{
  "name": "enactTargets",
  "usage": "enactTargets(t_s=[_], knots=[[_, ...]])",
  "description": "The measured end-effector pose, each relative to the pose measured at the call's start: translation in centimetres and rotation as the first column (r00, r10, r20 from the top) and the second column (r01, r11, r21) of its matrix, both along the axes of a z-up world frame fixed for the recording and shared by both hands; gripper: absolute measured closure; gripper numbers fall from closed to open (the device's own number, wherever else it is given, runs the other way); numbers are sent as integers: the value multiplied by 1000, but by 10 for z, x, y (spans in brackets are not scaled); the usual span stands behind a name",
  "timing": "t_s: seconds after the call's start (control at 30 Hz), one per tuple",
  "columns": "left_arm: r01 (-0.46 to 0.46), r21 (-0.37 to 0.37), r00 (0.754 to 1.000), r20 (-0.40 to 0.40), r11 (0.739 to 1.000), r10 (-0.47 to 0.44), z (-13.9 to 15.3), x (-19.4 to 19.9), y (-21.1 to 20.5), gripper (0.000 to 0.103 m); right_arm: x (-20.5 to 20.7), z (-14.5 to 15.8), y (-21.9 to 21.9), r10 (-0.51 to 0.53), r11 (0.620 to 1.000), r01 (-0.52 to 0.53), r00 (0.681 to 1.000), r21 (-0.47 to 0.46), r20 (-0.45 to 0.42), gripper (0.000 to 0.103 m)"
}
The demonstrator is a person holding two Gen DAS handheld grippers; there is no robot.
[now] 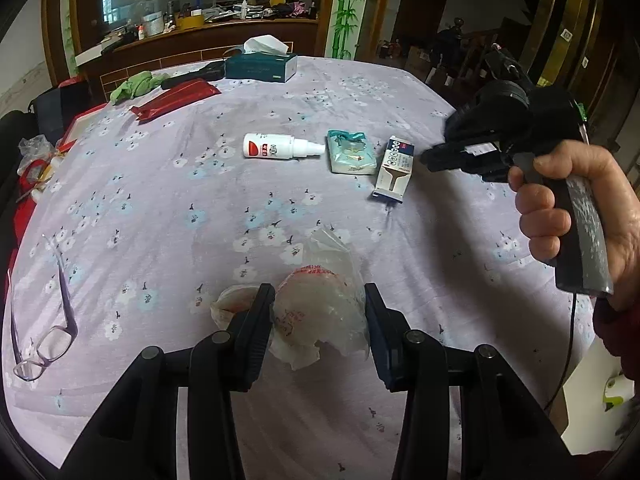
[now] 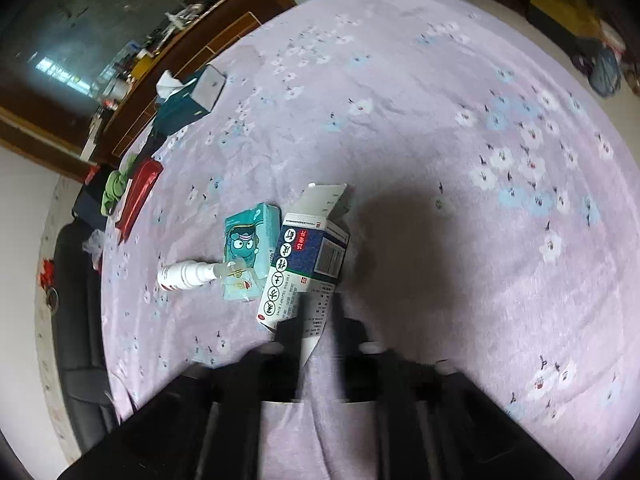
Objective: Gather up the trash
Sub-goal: 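Hold the plastic wrap in the left gripper while the right gripper grasps the white-blue box, then carry the plastic wrap and white-blue box to the red wastebasket with both grippers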
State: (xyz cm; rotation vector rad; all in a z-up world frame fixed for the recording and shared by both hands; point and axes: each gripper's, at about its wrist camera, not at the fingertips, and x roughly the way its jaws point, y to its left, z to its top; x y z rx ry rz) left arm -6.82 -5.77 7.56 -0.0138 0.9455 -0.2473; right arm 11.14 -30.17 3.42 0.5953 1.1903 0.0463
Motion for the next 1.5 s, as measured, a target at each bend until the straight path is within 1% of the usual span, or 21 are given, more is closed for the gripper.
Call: enactTargets(t_s=[0.03, 0.13, 0.2, 0.27, 0.33, 0.37, 0.43, 0.67, 0.7, 0.73, 0.8, 0.83, 0.87, 0.9, 0.97, 1.07, 1.17, 1.3, 1.4, 1.5], knots=[[0, -1, 1000, -3, 1000, 0, 0, -1, -1, 60, 2, 1, 0, -12, 1000, 12, 1000, -5, 7, 63], [-1, 13, 1000, -10, 1000, 1, -2, -6, -2, 60, 11, -2, 6, -20, 1000, 20, 1000, -19, 3, 62], [-4, 19, 1000, -14, 1000, 4, -3, -10, 1, 60, 17, -9, 11, -35, 999, 35, 999, -29, -28, 62], [-18, 24, 1000, -16, 1000, 19, -3, -14, 6, 60, 23, -16, 16, -35, 999, 34, 998, -17, -47, 62], [-34, 20, 999, -19, 999, 34, -2, -16, 13, 60, 28, -19, 25, -26, 999, 25, 999, -22, -45, 59], [-41, 20, 999, -19, 999, 41, -2, -17, 16, 60, 30, -19, 29, -20, 999, 19, 999, -38, -43, 58], [-52, 21, 998, -18, 998, 52, -2, -18, 21, 60, 35, -19, 38, -12, 997, 9, 999, -78, -45, 52], [-58, 8, 998, -24, 998, 58, -5, -20, 27, 60, 40, -24, 41, 13, 997, -16, 999, -71, -37, 49], [-57, 6, 998, -26, 998, 57, -6, -20, 26, 60, 40, -26, 40, 20, 997, -24, 998, -75, -54, 49], [-55, 3, 998, -27, 998, 55, -6, -19, 26, 60, 40, -31, 40, 23, 995, -31, 996, -91, -89, 48], [-48, -1, 999, -25, 999, 48, -6, -19, 24, 60, 39, -31, 39, 27, 996, -33, 997, -87, -68, 48], [-46, 0, 999, -25, 999, 46, -6, -20, 22, 60, 38, -31, 40, 33, 995, -38, 998, -91, -58, 48], [-43, 0, 999, -26, 999, 43, -6, -20, 22, 60, 37, -32, 40, 35, 995, -41, 998, -94, -55, 50], [-42, -1, 999, -28, 999, 42, -7, -20, 21, 60, 36, -31, 40, 40, 995, -44, 998, -94, -48, 65], [-42, 1, 999, -30, 999, 42, -8, -20, 19, 60, 32, -30, 39, 40, 995, -44, 998, -91, -42, 66], [-44, 0, 999, -25, 999, 44, -6, -21, 19, 60, 21, -17, 41, 71, 989, -70, 997, -130, 3, 66], [-60, 2, 998, -17, 998, 60, -4, -19, 19, 60, -3, 3, 46, 143, 973, -131, 988, -193, 52, 66], [-81, 19, 997, 13, 997, 81, 0, -20, 11, 60, -53, 23, 54, 254, 923, -211, 962, -323, 98, 66], [-105, 26, 994, 36, 994, 104, 3, -22, 1, 60, -95, 34, 50, 300, 876, -222, 946, -428, 125, 66], [-111, 29, 993, 49, 993, 109, 5, -27, -10, 60, -134, 39, 39, 322, 843, -220, 937, -491, 133, 66]])
